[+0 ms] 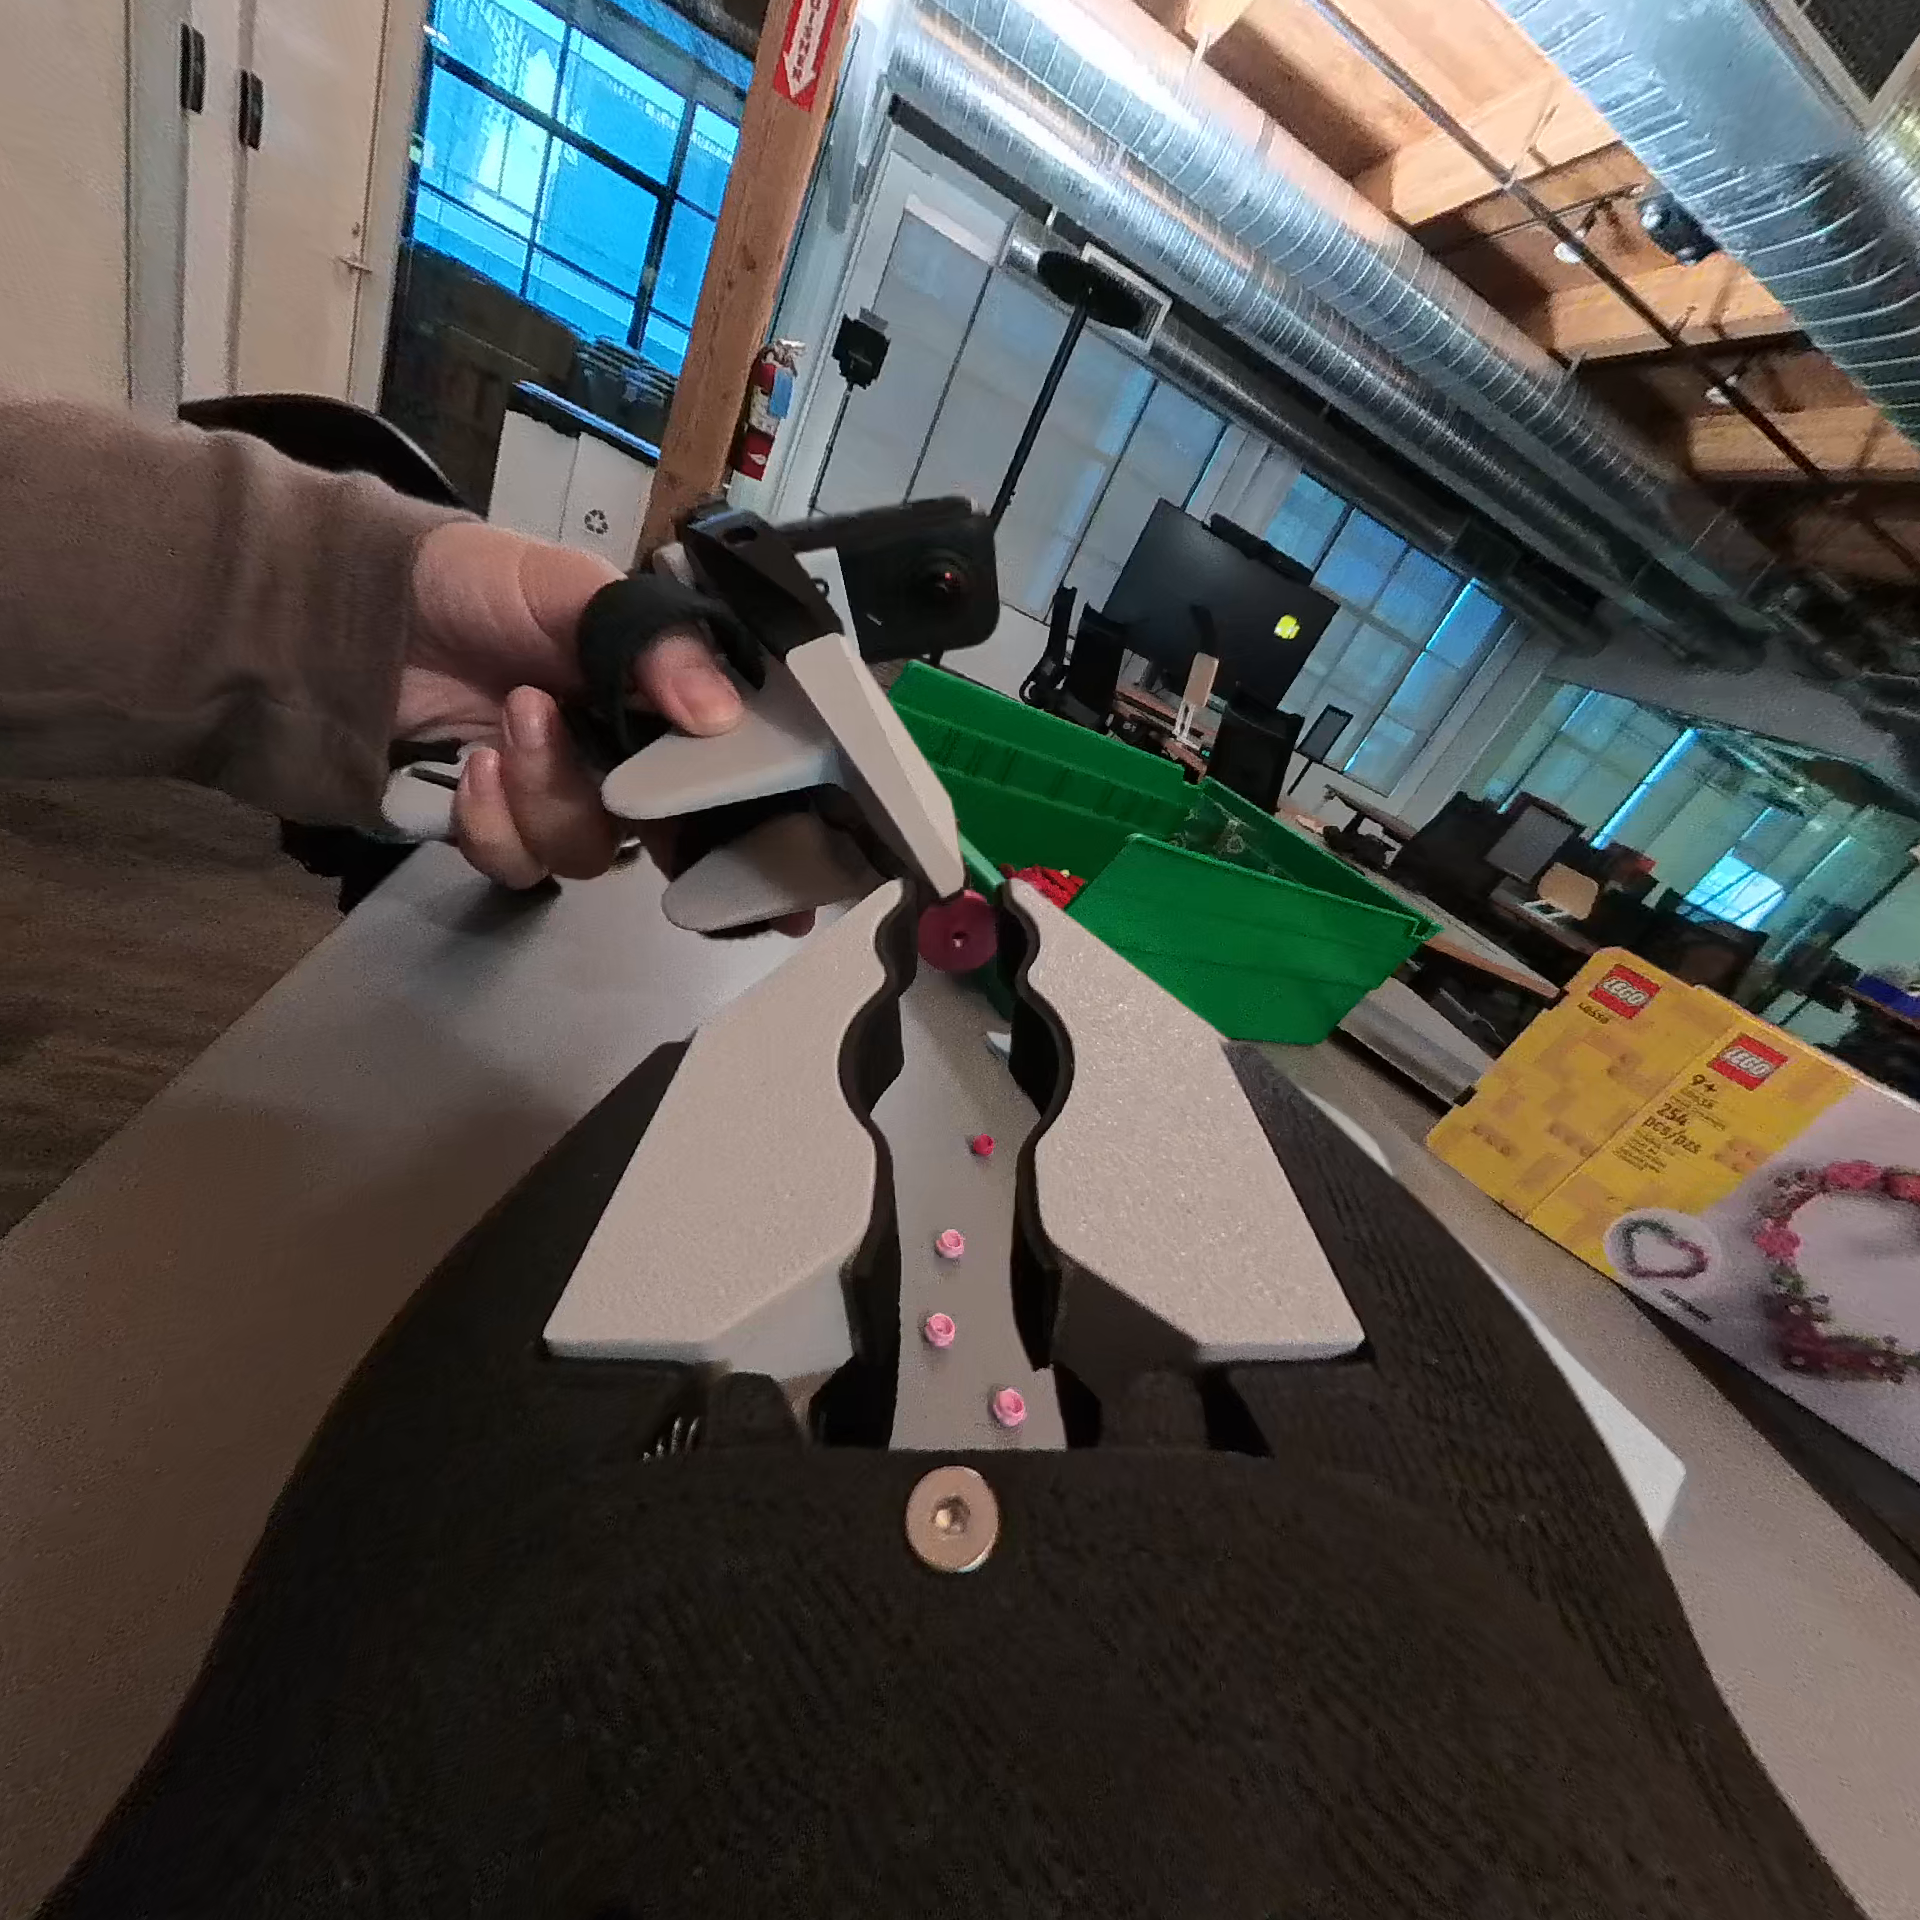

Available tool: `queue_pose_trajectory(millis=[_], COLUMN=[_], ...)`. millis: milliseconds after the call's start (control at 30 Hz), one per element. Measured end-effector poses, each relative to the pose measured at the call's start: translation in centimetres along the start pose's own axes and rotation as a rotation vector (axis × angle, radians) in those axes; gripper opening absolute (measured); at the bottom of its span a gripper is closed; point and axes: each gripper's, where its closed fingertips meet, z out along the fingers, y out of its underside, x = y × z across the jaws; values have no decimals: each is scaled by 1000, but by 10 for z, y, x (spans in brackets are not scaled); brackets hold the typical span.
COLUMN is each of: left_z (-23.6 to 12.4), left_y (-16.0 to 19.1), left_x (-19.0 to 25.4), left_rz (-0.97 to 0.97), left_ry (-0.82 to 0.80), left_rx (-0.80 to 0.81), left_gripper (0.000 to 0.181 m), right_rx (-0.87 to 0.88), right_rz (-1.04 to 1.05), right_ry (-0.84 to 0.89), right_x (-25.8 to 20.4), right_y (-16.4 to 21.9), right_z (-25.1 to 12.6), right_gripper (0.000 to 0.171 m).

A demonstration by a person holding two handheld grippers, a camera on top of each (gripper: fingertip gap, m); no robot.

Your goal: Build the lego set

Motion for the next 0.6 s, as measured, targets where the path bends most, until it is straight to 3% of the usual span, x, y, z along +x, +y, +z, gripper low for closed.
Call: queue_pose_trajectory(millis=[167,233,400,467,600], left_z=[1,1,2,3,-6], left_y=[-1,-1,-5,-12,-36], left_x=[-3,0,-7,-18,-59], left_rz=[-21,-25,8,68,392], left_ry=[26,54,18,-68,-442], left_rx=[-4,-3,20,47,72], left_gripper=[8,8,13,50,49], right_rx=[-13,-21,-63,-103,-234], right_rz=[-25,-11,-1,7,31], right_ry=[-10,0,58,163,272], right_x=[-2,1,11,30,58], right_y=[5,7,13,20,41], right_z=[1,1,1,-4,-12], right_gripper=[23,15,14,14,15])
